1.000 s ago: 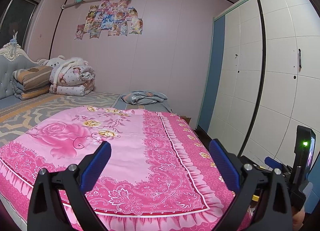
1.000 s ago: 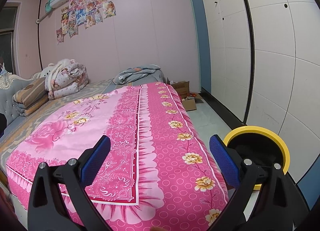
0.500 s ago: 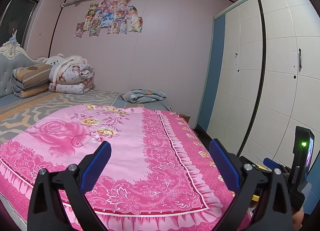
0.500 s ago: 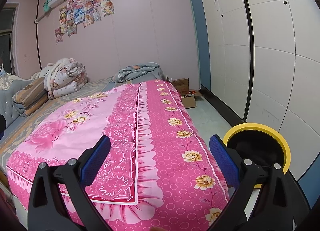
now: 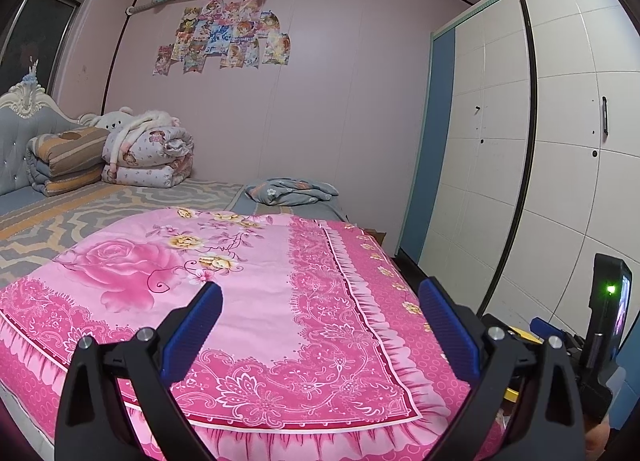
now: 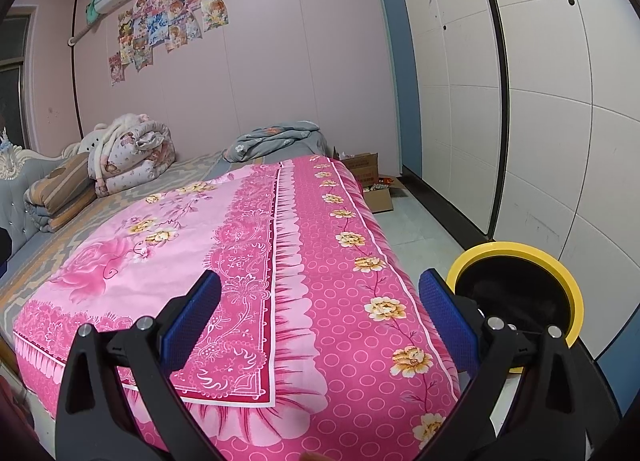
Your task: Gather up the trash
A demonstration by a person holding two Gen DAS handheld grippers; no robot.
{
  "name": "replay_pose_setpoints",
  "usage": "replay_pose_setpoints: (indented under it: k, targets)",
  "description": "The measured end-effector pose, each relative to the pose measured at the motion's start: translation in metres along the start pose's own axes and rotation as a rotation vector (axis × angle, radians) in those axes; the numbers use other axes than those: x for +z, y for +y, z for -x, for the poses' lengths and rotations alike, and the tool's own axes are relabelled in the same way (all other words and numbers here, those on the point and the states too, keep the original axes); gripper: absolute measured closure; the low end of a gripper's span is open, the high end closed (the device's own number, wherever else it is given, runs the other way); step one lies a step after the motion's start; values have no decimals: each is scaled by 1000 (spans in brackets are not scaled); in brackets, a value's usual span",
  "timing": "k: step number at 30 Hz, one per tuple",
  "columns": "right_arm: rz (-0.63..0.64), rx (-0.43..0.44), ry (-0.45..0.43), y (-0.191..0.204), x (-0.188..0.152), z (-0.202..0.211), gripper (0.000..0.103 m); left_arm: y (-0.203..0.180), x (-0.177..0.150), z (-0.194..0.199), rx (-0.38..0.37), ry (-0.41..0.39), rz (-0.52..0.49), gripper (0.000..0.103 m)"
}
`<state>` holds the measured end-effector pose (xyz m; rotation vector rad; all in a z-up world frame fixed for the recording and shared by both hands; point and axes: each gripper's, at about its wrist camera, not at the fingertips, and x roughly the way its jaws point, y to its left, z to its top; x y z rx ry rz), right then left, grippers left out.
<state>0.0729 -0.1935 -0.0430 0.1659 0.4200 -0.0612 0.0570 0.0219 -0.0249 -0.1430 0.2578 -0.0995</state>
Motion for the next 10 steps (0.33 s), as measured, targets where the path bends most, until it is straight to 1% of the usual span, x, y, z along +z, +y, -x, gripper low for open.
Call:
replay_pose_setpoints:
  k: [10]
  targets:
    - [-8, -2, 8, -2, -1, -4, 8, 2, 1, 1, -14, 1, 17, 8]
